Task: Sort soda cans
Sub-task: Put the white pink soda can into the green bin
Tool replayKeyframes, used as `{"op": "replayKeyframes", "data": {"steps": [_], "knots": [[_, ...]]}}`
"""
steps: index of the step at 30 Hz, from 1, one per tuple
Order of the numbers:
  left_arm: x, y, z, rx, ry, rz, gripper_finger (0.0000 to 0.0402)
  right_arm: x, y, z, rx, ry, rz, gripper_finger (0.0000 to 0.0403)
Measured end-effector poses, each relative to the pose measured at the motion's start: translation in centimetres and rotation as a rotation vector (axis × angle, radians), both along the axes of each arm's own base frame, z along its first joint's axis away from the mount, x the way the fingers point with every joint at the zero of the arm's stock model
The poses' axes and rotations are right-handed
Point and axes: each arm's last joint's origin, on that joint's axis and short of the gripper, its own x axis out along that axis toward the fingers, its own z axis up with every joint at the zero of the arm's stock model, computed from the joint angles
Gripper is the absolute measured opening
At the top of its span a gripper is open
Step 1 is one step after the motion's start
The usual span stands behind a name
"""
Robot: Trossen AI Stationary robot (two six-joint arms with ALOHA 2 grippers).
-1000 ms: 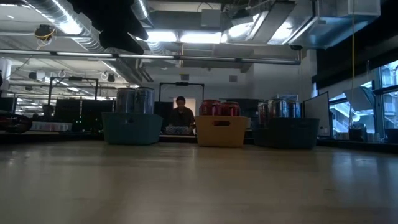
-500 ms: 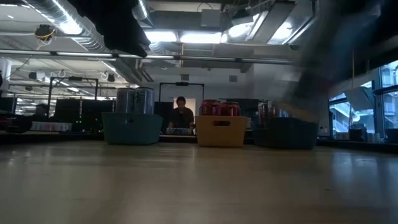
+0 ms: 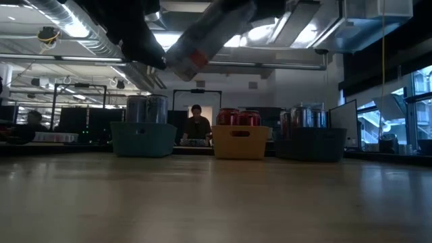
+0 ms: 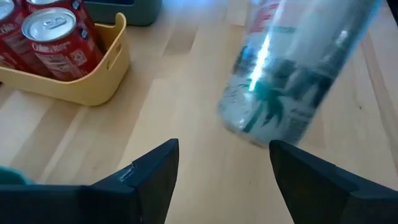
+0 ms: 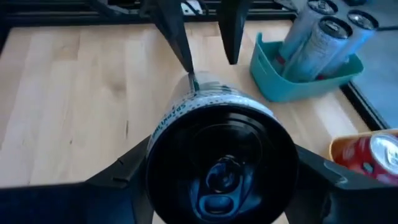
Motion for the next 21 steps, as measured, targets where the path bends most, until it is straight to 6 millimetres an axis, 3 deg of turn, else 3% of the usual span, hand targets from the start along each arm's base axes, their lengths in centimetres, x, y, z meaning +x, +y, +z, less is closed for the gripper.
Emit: {"op": "replayKeyframes", "data": {"steps": [15,21], "knots": [[0.3,-0.2,0.4,-0.030,-0.061,0.016,0.0230,2.8,-4.3,1.7,-0.113,-0.199,0.098,0.0247],[0.4,0.2,0.5,-0.015,-0.066,0.021,0.0230,4.7,-5.8,1.4,-0.123,-0.294,0.115,0.0247]]}}
